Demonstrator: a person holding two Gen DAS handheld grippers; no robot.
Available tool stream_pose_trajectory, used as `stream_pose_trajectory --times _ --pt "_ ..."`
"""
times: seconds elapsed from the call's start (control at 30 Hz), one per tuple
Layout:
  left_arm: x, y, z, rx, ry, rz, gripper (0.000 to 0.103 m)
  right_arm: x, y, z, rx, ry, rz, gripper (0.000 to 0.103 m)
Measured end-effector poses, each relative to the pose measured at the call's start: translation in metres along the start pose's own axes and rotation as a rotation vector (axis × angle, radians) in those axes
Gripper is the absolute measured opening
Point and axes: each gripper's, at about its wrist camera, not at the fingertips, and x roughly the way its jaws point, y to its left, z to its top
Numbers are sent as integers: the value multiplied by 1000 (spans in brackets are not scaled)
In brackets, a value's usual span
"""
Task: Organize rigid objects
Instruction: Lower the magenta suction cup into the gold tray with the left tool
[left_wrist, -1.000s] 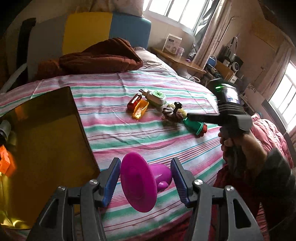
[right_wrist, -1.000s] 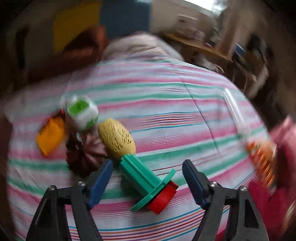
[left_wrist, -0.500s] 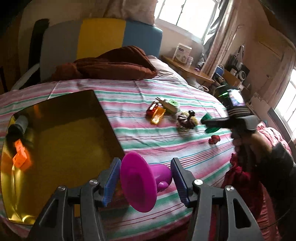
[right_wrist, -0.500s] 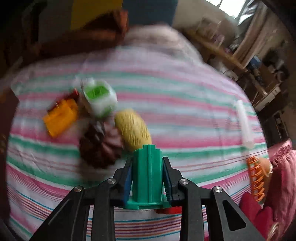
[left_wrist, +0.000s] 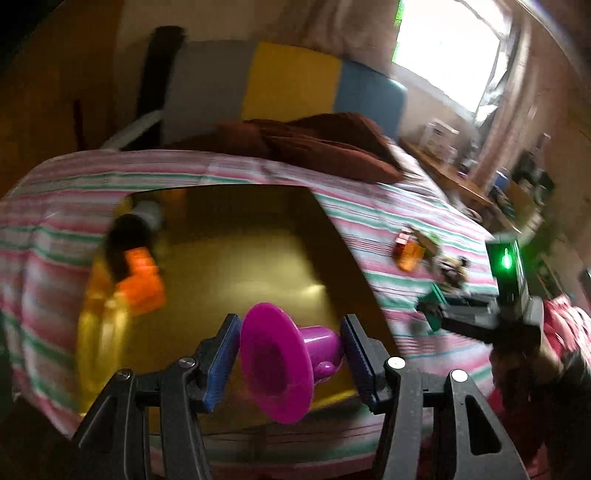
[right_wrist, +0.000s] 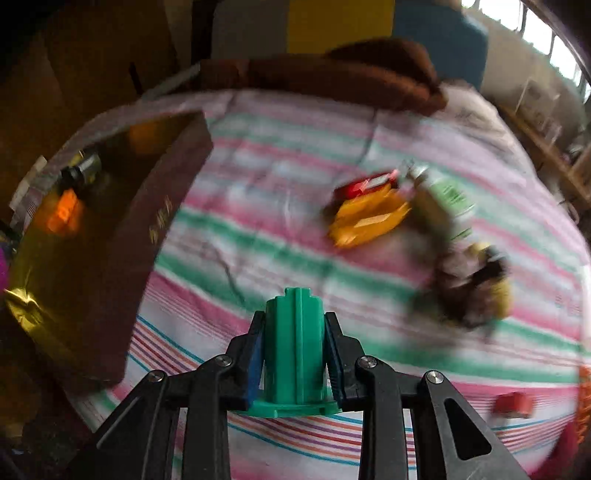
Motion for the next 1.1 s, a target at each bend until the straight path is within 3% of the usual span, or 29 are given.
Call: stream_pose_trajectory --times 0.17,0.47,0.63,1.1 --pt "-9 36 2 -61 -20 126 56 9 5 -9 -40 2 -21 30" --pt "-25 49 4 -51 -55 226 56 12 5 -6 -35 4 7 31" --pt "-29 42 3 -1 -70 261 56 15 7 -4 -40 11 1 31" --pt "-39 44 5 19 -91 281 56 17 10 -5 -71 -3 -13 32"
